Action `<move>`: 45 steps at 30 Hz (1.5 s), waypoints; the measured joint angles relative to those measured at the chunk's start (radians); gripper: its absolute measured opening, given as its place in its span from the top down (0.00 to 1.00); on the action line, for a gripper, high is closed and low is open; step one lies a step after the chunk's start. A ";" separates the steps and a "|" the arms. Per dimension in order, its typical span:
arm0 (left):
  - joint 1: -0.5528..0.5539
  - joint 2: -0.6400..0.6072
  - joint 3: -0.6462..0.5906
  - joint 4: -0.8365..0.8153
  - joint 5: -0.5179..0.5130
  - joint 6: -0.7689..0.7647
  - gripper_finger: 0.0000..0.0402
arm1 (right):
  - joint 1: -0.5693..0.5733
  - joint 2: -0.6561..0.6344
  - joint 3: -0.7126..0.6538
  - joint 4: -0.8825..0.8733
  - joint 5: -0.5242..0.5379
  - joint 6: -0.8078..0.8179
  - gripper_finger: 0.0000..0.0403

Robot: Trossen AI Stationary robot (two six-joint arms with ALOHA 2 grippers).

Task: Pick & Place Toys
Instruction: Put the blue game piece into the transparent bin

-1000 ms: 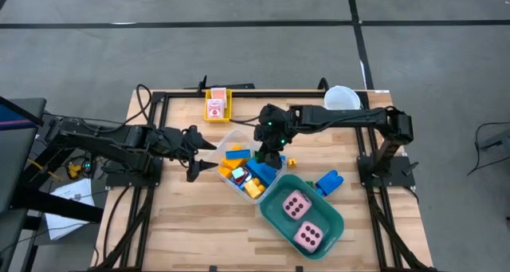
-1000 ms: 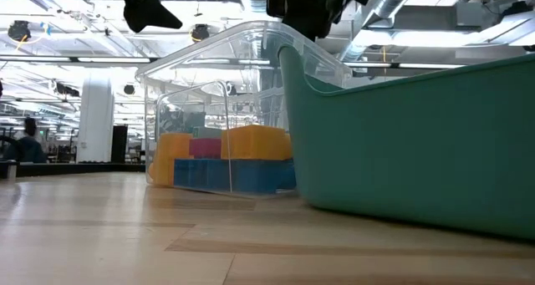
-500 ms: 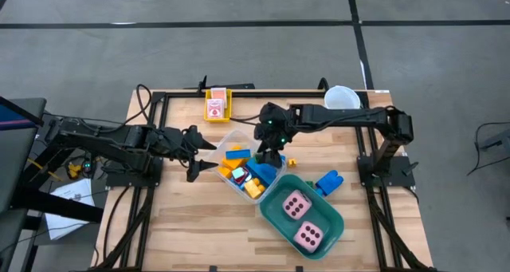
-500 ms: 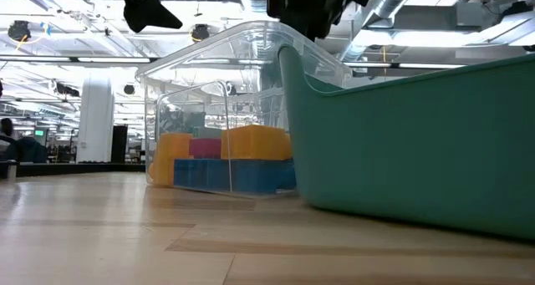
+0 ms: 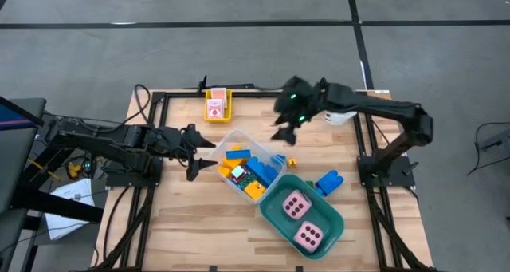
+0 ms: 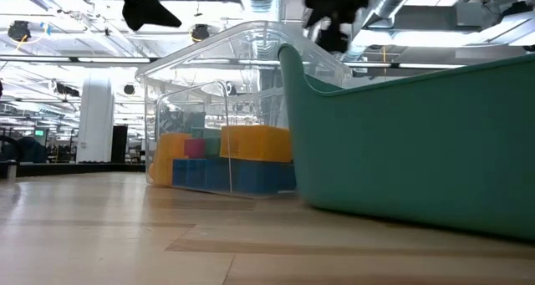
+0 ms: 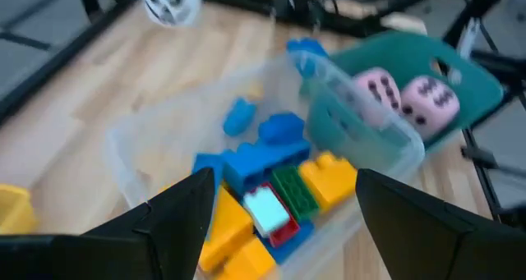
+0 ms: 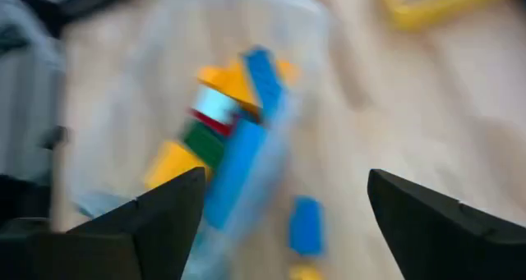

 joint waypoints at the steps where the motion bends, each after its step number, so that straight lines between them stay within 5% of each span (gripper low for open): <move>1: 0.000 -0.006 0.001 0.006 -0.016 0.000 0.28 | -0.023 -0.017 0.000 -0.034 0.028 -0.026 0.19; 6: 0.000 -0.067 0.001 -0.012 -0.144 0.005 0.28 | -0.167 -0.040 -0.054 -0.126 0.113 -0.132 0.22; 13: 0.003 -0.113 0.001 -0.009 -0.234 -0.013 0.28 | -0.291 0.070 -0.239 -0.066 -0.067 -0.155 0.24; 17: 0.004 -0.113 0.001 -0.013 -0.253 -0.056 0.28 | -0.240 0.139 -0.257 -0.050 -0.139 -0.135 0.24; 24: 0.010 -0.114 0.000 -0.011 -0.253 -0.160 0.28 | -0.104 0.228 -0.255 0.104 -0.056 -0.074 0.24; 45: 0.011 -0.113 0.000 -0.012 -0.251 -0.321 0.28 | -0.025 0.296 -0.360 0.271 -0.094 -0.076 0.24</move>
